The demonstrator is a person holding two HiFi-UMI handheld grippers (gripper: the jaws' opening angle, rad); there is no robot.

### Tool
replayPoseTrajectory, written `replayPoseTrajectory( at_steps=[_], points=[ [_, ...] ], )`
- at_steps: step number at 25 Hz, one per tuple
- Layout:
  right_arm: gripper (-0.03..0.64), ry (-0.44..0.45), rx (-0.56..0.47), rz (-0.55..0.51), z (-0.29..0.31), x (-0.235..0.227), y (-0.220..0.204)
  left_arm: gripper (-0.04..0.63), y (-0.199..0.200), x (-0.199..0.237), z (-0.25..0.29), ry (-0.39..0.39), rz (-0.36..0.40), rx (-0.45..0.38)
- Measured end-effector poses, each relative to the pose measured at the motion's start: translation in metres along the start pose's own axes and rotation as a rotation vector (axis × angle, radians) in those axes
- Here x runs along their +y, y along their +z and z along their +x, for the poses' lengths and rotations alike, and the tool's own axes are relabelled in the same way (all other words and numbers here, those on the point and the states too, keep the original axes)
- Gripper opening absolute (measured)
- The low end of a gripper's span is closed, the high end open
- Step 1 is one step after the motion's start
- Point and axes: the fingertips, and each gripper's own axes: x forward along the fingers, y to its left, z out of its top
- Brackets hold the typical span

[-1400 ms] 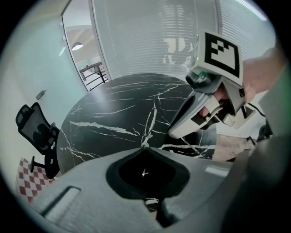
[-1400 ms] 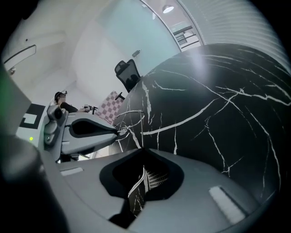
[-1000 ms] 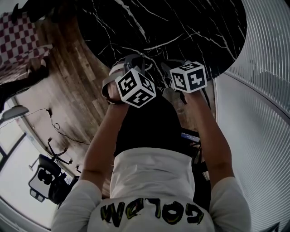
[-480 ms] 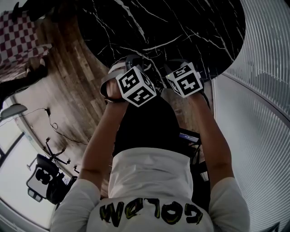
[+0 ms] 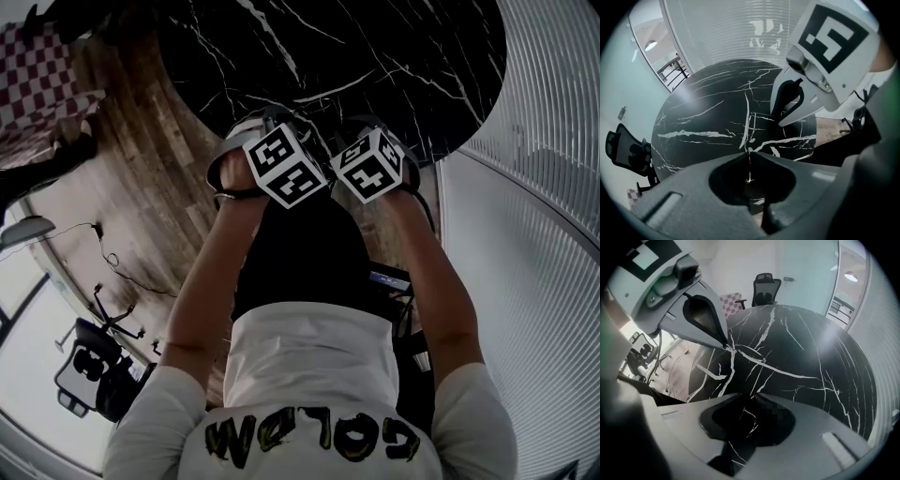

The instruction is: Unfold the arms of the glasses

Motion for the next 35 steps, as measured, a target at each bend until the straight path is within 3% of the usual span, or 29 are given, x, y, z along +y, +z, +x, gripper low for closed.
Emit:
replayPoseTrajectory(
  at_steps=[18,24,28,35],
  points=[
    [0.135,-0.021,-0.058,0.05,-0.002,-0.017,0.001,0.015,0.017,0.015,0.013,0.114,0.187,0.033],
    [0.147,-0.029,-0.084,0.082,-0.009,-0.02,-0.003,0.096,0.018,0.015,0.015,0.134,0.236,0.024],
    [0.149,-0.05,-0.137,0.138,-0.027,-0.025,-0.004,0.127,0.022,0.017,0.006,0.143,0.222,-0.024],
    [0.149,-0.088,-0.212,0.202,-0.083,-0.03,-0.011,0.126,0.032,0.021,-0.045,0.158,0.124,-0.147]
  ],
)
